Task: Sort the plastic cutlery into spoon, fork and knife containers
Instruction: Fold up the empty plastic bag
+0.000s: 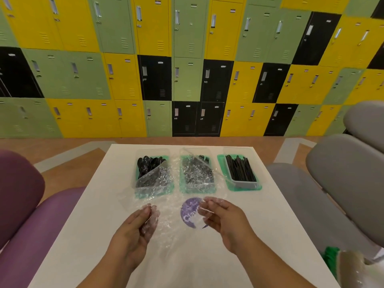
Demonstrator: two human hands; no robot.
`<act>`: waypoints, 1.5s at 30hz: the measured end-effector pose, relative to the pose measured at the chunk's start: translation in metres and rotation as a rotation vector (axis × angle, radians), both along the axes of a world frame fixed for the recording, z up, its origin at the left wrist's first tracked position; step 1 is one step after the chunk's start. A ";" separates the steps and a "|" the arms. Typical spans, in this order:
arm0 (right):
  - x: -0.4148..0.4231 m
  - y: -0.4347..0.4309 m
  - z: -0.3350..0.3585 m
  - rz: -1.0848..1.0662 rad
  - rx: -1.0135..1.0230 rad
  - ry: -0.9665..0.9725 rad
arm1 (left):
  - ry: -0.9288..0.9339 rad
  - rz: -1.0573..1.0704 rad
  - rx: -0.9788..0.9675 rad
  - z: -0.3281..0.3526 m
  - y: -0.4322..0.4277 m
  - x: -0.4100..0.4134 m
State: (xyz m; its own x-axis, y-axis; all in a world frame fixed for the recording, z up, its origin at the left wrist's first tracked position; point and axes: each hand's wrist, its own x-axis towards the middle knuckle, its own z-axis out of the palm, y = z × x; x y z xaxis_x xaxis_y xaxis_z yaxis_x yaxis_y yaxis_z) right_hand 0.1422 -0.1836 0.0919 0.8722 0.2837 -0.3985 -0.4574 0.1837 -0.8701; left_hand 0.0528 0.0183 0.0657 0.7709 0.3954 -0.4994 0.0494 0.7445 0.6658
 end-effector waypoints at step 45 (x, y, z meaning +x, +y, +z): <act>0.039 -0.031 0.034 0.339 0.044 -0.003 | -0.123 -0.466 0.241 0.070 0.031 0.022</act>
State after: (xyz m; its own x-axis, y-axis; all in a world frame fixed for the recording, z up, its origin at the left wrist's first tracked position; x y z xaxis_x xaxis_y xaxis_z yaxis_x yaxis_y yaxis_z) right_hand 0.1810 -0.2150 0.1258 0.7262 0.5751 -0.3768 -0.4962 0.0590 -0.8662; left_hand 0.0751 0.0488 0.1358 0.9391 0.0903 -0.3316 0.2487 0.4875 0.8370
